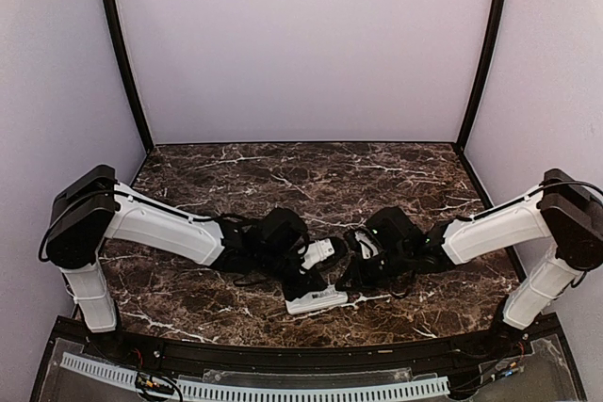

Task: Load the batteries into the remote control
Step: Load the battery cover onto the remote control without the battery cover.

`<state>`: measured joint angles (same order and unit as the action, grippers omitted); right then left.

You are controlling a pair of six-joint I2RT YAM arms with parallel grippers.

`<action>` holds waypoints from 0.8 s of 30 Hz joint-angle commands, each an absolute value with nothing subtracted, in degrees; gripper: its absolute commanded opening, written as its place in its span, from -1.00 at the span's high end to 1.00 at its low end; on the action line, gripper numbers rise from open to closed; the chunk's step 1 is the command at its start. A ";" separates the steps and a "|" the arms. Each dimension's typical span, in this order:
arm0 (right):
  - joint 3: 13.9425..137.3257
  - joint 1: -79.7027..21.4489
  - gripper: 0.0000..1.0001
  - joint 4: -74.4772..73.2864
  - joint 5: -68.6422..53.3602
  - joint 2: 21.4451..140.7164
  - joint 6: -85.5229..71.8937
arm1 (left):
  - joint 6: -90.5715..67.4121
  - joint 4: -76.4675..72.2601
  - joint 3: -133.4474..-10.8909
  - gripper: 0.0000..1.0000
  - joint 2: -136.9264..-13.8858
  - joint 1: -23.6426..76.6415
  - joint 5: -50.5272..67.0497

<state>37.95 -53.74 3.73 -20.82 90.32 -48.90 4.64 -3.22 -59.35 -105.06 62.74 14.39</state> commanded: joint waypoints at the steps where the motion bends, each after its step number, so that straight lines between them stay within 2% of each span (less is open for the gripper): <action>1: 36.42 -55.45 1.00 6.89 -20.22 92.73 -48.84 | 6.25 -1.28 -61.08 0.93 -106.50 63.57 15.15; 9: 35.53 -55.63 1.00 9.48 -20.29 94.73 -48.69 | 7.53 -0.40 -61.38 0.97 -107.84 63.98 13.43; 16: 34.49 -55.97 0.99 8.10 -19.46 91.98 -49.13 | 8.48 5.43 -61.86 1.00 -108.71 65.11 12.90; 24: 36.66 -55.90 0.79 2.29 -16.66 87.11 -48.52 | 6.69 6.03 -58.59 1.00 -108.25 65.68 12.66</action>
<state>35.86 -55.09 6.50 -19.16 89.01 -48.88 7.29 -0.69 -61.69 -107.79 65.01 13.23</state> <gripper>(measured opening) 0.092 0.004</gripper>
